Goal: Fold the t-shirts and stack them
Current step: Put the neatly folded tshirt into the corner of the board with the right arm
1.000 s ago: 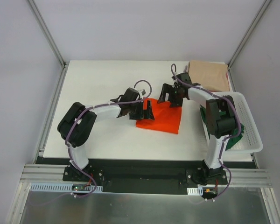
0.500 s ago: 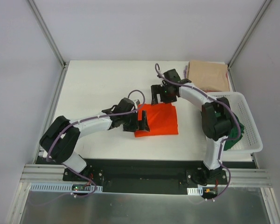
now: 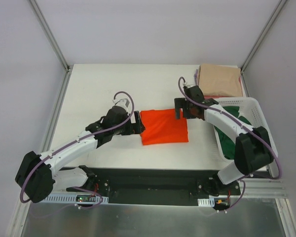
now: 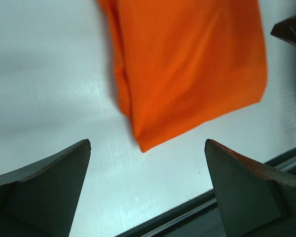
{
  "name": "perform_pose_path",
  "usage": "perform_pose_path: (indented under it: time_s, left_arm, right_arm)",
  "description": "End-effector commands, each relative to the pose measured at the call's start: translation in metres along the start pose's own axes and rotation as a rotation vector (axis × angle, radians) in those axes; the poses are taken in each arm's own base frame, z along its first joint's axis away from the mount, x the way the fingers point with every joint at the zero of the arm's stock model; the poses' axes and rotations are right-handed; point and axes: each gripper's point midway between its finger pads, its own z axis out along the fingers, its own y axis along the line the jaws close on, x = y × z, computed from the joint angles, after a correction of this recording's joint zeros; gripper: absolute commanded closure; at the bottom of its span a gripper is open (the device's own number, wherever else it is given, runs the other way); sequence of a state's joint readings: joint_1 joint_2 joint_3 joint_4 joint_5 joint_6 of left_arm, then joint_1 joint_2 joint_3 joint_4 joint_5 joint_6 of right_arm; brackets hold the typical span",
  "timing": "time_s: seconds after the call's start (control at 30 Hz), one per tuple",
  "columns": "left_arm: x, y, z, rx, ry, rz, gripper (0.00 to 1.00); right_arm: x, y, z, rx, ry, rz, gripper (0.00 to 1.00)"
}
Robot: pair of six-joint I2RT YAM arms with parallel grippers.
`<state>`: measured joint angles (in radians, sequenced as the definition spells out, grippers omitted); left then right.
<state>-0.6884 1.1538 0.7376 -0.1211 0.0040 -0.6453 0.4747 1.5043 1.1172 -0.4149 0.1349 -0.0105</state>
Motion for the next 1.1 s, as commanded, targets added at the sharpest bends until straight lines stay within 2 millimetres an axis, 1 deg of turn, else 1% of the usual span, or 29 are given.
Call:
perform_pose_path:
  time_s: [0.0, 0.13, 0.23, 0.3, 0.4, 0.43, 0.47, 0.57, 0.63, 0.67, 0.77, 0.83, 0.93, 0.97, 1.03, 1.07]
  left_arm:
    - [0.007, 0.046, -0.003, -0.16, -0.019, -0.05, 0.01]
    - [0.012, 0.056, -0.002, -0.184, -0.003, -0.07, 0.01]
    - [0.012, 0.058, -0.001, -0.19, 0.002, -0.08, 0.01]
    - [0.013, 0.059, 0.0, -0.193, 0.009, -0.081, 0.01]
    - [0.013, 0.061, 0.0, -0.2, 0.01, -0.086, 0.01]
    - [0.012, 0.062, 0.0, -0.201, 0.008, -0.089, 0.01]
    - [0.012, 0.063, 0.0, -0.206, 0.008, -0.092, 0.01]
    - [0.012, 0.065, 0.0, -0.213, 0.01, -0.101, 0.01]
    - [0.012, 0.068, 0.0, -0.222, 0.011, -0.106, 0.01]
    - [0.011, 0.069, 0.0, -0.223, 0.01, -0.11, 0.01]
    - [0.011, 0.072, -0.001, -0.236, 0.007, -0.117, 0.01]
    - [0.011, 0.076, -0.001, -0.245, 0.007, -0.124, 0.01]
    - [0.01, 0.08, -0.002, -0.258, 0.007, -0.135, 0.01]
    - [0.011, 0.083, -0.003, -0.266, 0.008, -0.141, 0.01]
    - [0.01, 0.087, -0.005, -0.276, 0.002, -0.153, 0.01]
    - [0.009, 0.089, -0.006, -0.281, 0.0, -0.16, 0.01]
  right_arm:
    - [0.027, -0.006, 0.026, 0.033, 0.104, 0.135, 0.03]
    - [0.042, -0.001, 0.045, 0.017, 0.165, 0.176, 0.01]
    - [0.051, 0.004, 0.056, -0.001, 0.204, 0.215, 0.01]
    - [0.056, 0.006, 0.063, -0.008, 0.223, 0.244, 0.04]
    - [0.07, 0.006, 0.074, 0.002, 0.261, 0.279, 0.09]
    - [0.075, 0.011, 0.075, -0.028, 0.282, 0.288, 0.11]
    - [0.08, 0.01, 0.077, -0.022, 0.294, 0.291, 0.14]
    - [0.092, 0.009, 0.081, -0.011, 0.321, 0.3, 0.26]
    - [0.098, 0.011, 0.082, -0.014, 0.332, 0.291, 0.34]
    - [0.1, 0.011, 0.082, -0.008, 0.335, 0.287, 0.4]
    - [0.104, 0.015, 0.083, -0.002, 0.344, 0.25, 0.56]
    - [0.103, 0.023, 0.085, -0.022, 0.343, 0.194, 0.63]
    - [0.087, 0.041, 0.085, -0.1, 0.318, 0.083, 0.8]
    - [0.079, 0.046, 0.084, -0.12, 0.3, 0.051, 0.88]
    - [0.061, 0.051, 0.082, -0.143, 0.258, -0.009, 0.97]
    - [0.05, 0.052, 0.08, -0.145, 0.228, -0.035, 1.0]
